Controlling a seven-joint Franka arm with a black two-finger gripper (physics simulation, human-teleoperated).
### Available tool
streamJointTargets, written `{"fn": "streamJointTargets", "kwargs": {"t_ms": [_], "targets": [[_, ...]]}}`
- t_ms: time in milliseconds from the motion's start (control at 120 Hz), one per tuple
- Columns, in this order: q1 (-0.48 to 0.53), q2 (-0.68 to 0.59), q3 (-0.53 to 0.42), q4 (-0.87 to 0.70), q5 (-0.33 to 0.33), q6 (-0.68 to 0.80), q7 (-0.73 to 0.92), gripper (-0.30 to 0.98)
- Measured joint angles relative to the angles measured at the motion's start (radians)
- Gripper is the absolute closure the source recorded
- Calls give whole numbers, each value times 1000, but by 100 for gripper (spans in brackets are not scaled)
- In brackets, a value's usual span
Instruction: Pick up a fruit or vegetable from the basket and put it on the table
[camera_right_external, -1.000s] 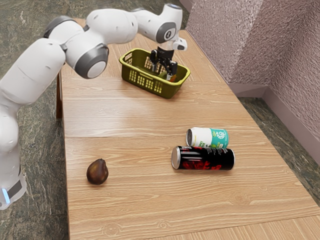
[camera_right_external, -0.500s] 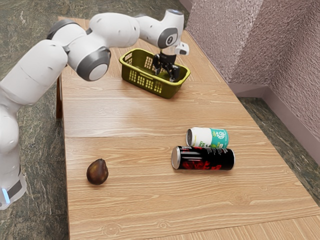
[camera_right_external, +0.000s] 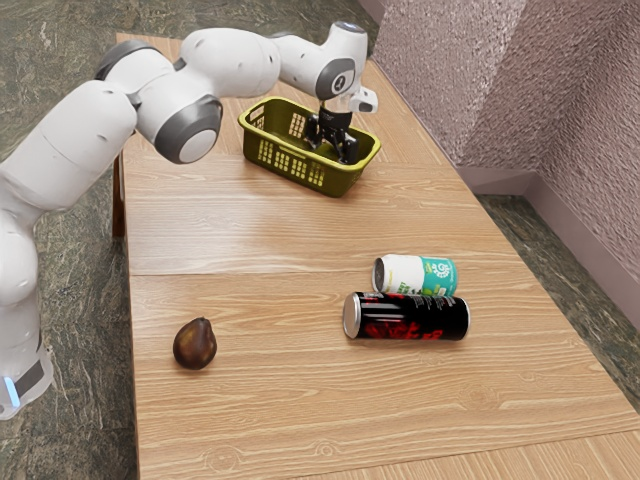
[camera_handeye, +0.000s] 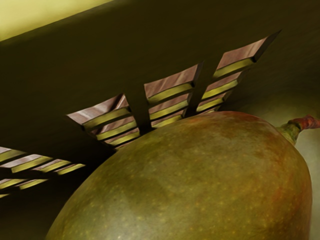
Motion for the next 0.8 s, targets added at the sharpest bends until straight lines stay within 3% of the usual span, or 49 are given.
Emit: {"fn": "streamJointTargets", "kwargs": {"t_ms": [350, 542, 800], "targets": [[-22, -87, 9, -21, 8, -12, 0, 28], [-110, -208, 16, -16, 41, -53, 5, 28], [-247, -195, 5, 43, 53, -79, 10, 29]]}}
